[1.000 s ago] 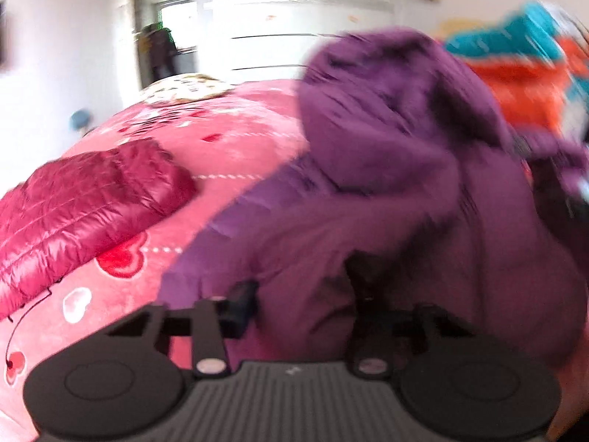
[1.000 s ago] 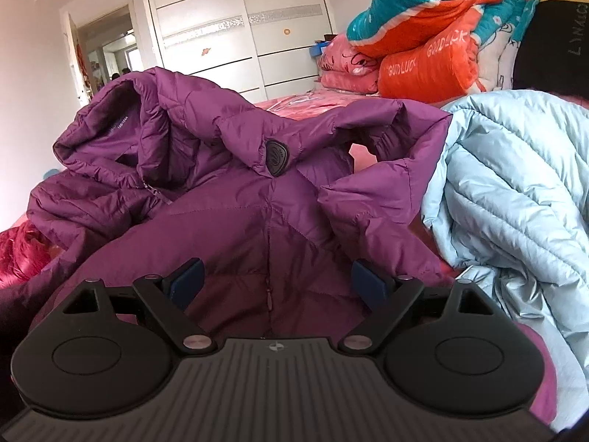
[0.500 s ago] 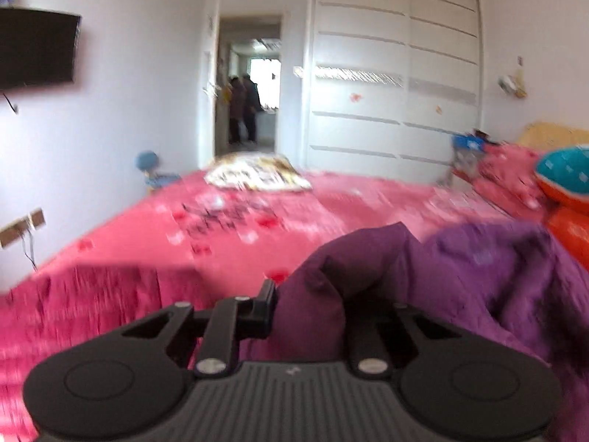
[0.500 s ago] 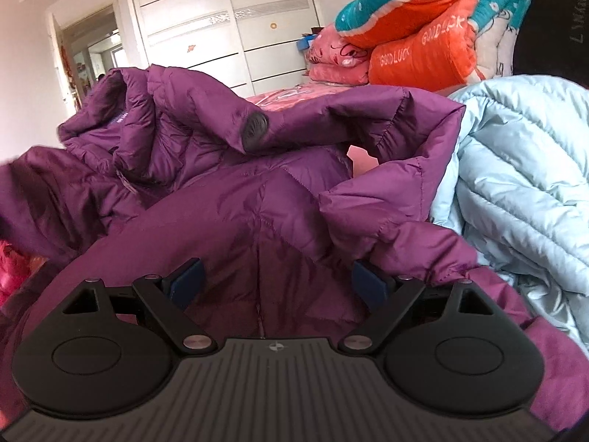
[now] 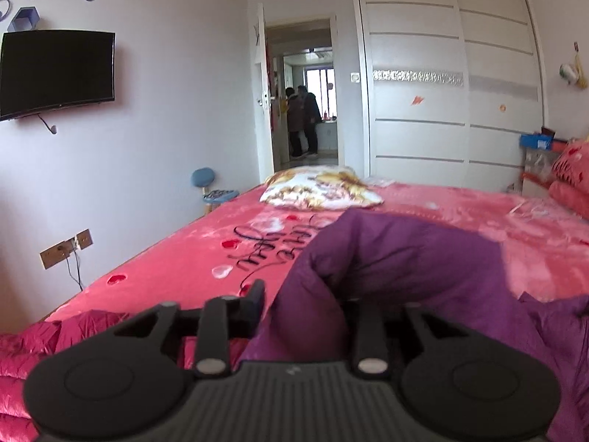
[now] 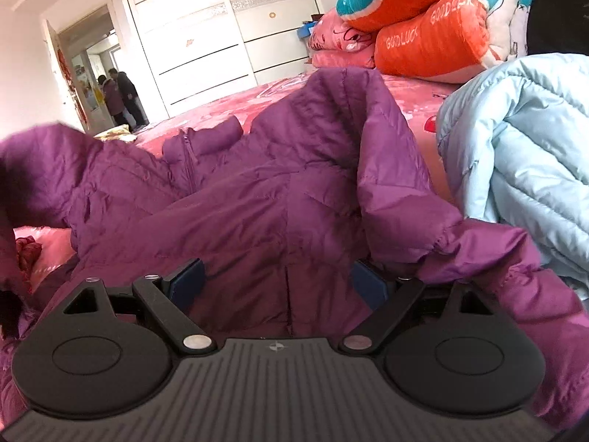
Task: Fold large clothes
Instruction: 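Smooth the spread purple jacket flat with both open grippers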
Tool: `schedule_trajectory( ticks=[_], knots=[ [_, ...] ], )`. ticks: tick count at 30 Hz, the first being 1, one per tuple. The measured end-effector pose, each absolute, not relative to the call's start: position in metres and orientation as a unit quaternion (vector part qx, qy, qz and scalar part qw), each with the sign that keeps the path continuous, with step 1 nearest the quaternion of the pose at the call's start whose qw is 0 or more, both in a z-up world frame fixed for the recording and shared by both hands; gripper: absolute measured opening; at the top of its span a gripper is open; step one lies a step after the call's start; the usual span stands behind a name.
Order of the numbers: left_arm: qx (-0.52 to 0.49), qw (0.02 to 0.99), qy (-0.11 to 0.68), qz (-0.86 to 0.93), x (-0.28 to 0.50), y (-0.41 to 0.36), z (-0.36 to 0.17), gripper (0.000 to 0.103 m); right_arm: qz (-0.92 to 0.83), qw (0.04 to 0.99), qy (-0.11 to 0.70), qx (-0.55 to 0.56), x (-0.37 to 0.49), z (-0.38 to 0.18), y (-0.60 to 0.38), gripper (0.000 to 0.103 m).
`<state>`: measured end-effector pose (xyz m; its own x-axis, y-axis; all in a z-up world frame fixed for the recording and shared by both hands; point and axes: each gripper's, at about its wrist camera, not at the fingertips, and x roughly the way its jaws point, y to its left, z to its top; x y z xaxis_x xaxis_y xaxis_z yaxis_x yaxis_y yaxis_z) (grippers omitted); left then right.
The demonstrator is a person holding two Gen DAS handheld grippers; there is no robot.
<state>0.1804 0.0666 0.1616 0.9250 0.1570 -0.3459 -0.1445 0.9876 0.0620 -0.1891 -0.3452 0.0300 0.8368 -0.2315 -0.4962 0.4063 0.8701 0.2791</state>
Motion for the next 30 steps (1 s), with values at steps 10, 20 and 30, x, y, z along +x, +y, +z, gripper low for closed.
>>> schedule_trajectory(
  ticks=[10,20,30],
  knots=[
    [0.005,0.982,0.183,0.042,0.155,0.117,0.171,0.078,-0.164,0.936,0.241,0.195,-0.187,0.030,-0.352,0.103],
    [-0.037,0.976,0.179,-0.119,0.043,0.125,0.179,0.079,-0.162,0.936,0.249,0.188,-0.182,0.030,-0.352,0.103],
    [-0.044,0.895,0.334,-0.291,0.037,0.042,0.097,0.076,-0.164,0.936,0.256,0.179,-0.183,0.029,-0.352,0.103]
  ],
)
